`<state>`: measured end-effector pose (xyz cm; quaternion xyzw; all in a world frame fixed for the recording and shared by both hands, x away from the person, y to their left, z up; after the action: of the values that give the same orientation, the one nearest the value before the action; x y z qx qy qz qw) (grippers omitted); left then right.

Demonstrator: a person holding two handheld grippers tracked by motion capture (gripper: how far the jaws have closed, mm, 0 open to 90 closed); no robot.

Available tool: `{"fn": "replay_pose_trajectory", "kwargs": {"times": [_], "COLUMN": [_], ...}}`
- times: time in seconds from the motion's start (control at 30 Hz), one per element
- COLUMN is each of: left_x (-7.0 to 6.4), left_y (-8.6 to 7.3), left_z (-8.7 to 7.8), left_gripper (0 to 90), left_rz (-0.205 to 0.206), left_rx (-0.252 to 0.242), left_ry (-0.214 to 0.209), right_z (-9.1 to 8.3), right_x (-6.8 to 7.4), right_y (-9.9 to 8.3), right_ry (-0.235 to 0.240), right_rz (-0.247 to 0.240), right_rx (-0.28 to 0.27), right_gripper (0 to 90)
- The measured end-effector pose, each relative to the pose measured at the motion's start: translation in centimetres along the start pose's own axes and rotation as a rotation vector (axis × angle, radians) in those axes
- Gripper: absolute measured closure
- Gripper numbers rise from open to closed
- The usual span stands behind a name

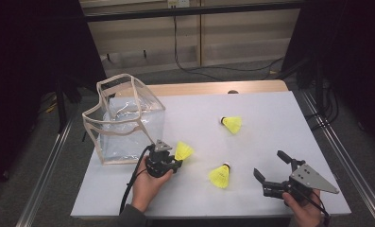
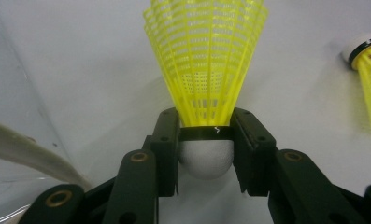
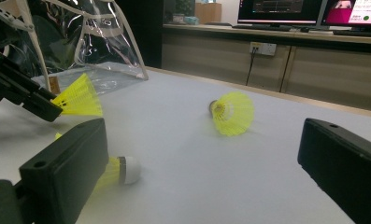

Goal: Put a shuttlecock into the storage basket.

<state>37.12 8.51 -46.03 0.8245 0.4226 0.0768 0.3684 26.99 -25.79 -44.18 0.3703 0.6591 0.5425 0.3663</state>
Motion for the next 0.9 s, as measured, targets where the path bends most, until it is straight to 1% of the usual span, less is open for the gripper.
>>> {"fn": "replay_pose_trajectory", "kwargs": {"times": [0.07,0.17,0.23,0.3,0.4,0.43,0.53,0.7,0.73,0.83,0.9], "left_x": [-0.2,-0.5,-0.7,-0.8,-1.0,-1.0,-1.0,-1.2,-1.2,-1.3,-1.4], "left_y": [0.4,0.7,0.9,1.1,1.3,1.4,1.7,2.1,2.2,2.5,2.8], "left_z": [-0.5,-0.9,-1.0,-1.2,-1.4,-1.4,-1.7,-2.1,-2.2,-2.4,-2.6], "left_gripper": [64.6,64.6,64.6,64.6,64.6,64.6,64.6,64.6,64.6,64.7,64.7], "left_rz": [-0.004,0.012,0.016,0.022,0.028,0.029,0.038,0.039,0.045,0.055,0.05], "left_rx": [-0.009,-0.001,0.008,0.005,0.016,0.014,0.028,0.036,0.037,0.048,0.047], "left_ry": [-0.015,-0.029,-0.049,-0.051,-0.064,-0.064,-0.066,-0.069,-0.065,-0.076,-0.079], "right_z": [0.0,0.0,0.0,0.0,-0.1,-0.1,0.0,0.0,0.0,0.0,0.0], "right_x": [0.0,0.0,-0.1,-0.1,-0.1,-0.1,-0.1,-0.1,-0.1,-0.1,-0.1], "right_y": [0.0,-0.1,-0.1,-0.1,-0.1,-0.1,-0.1,-0.1,-0.1,-0.1,-0.1], "right_ry": [0.0,-0.003,0.0,-0.003,-0.004,-0.003,-0.002,-0.002,-0.002,-0.001,0.0], "right_rz": [0.0,0.002,0.003,0.004,0.005,0.005,0.006,0.006,0.006,0.007,0.007], "right_rx": [0.001,0.003,0.002,0.002,0.004,0.003,0.002,0.003,0.003,0.002,0.002], "right_gripper": [1.7,1.7,1.6,1.7,1.7,1.7,1.7,1.7,1.7,1.7,1.7]}}
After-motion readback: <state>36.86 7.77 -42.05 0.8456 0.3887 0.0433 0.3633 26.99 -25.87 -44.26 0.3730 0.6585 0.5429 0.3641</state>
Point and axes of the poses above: each handheld gripper's, and its own axes: z roughly forward along the jaws, y roughly out of its top, x roughly to its left, the point moved 4 cm from there along z, roughly forward along the jaws, and after that the axes turned 4 degrees about -z, right-handed, at the moved point
